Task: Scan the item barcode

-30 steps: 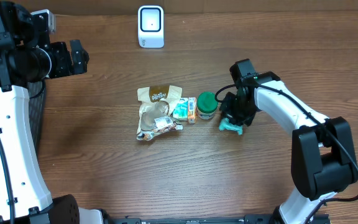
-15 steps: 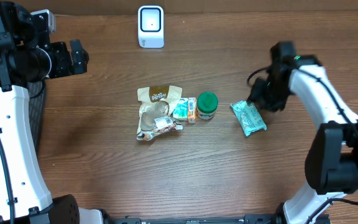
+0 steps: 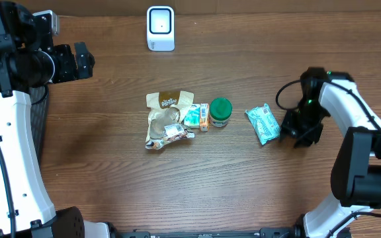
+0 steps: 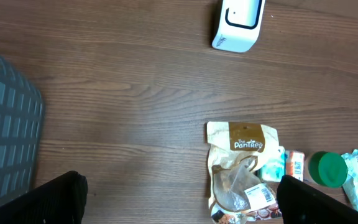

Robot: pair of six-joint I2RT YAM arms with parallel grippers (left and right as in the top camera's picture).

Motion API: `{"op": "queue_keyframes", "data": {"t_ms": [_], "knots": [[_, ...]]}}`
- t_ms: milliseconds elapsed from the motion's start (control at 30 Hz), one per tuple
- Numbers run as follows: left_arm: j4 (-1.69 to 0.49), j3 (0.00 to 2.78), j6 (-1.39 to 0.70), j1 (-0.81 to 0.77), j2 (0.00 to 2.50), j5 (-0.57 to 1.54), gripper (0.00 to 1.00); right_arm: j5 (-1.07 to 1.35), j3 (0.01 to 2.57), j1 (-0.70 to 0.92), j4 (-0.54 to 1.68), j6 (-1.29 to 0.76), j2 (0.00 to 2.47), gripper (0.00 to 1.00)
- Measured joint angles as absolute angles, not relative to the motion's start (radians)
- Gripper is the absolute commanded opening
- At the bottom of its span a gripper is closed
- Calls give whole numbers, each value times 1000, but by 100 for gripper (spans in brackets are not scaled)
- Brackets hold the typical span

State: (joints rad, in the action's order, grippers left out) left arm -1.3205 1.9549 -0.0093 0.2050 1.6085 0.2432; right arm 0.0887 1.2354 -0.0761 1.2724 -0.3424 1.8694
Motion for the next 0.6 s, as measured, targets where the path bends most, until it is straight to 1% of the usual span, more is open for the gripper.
{"op": "queue_keyframes", "data": {"t_ms": [167, 333, 600], "knots": [[-1320, 1955, -9, 205, 1608, 243, 99, 80, 1164, -76, 1258, -343, 1869, 41], [-1320, 1955, -9, 205, 1608, 243, 100, 84, 1076, -76, 1169, -359, 1869, 42], [-1320, 1955, -9, 205, 1608, 243, 100, 134, 1039, -76, 1079, -382, 1843, 42]]}}
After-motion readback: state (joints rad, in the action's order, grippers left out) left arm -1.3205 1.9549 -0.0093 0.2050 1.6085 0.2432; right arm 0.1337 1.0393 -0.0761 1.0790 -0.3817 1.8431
